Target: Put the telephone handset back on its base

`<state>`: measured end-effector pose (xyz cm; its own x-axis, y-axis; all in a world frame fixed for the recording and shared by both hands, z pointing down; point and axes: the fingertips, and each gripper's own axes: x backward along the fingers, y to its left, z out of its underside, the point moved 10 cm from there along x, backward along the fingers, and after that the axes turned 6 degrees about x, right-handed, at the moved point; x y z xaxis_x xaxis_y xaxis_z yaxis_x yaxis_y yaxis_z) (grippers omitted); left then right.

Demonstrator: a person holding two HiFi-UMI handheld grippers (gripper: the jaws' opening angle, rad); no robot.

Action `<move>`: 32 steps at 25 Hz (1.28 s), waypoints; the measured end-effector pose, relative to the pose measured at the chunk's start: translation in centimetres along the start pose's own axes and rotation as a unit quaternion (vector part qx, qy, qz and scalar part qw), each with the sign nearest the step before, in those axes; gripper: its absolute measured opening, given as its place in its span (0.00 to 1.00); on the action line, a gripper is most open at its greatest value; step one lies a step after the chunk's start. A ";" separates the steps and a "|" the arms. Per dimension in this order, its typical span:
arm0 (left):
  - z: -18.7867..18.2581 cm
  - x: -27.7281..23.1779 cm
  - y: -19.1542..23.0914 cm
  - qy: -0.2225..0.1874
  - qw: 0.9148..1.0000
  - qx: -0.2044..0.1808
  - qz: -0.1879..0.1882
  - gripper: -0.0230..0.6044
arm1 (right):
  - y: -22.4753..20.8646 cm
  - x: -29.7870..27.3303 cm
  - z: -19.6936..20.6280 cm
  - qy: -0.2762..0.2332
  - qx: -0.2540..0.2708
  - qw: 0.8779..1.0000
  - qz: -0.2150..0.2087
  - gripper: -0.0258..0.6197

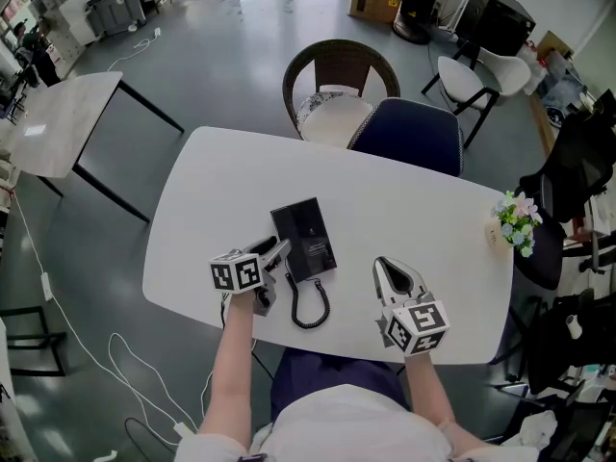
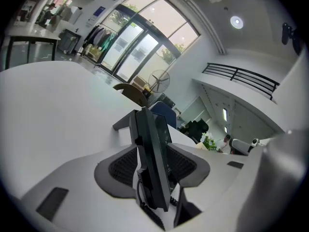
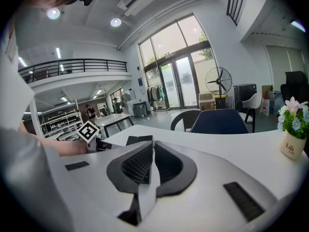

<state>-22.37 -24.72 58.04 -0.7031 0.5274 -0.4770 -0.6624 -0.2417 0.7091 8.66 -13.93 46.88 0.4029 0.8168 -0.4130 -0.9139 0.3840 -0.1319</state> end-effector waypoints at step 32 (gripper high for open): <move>2.9 0.2 2.6 -0.074 0.992 0.090 0.057 0.10 | -0.5 0.4 0.8 0.013 0.003 1.000 -0.002 0.10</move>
<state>-23.48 -22.90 61.24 -0.7165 0.6220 -0.3158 -0.5141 -0.1647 0.8418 9.28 -13.45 47.54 0.4051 0.8037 -0.4358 -0.9118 0.3899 -0.1286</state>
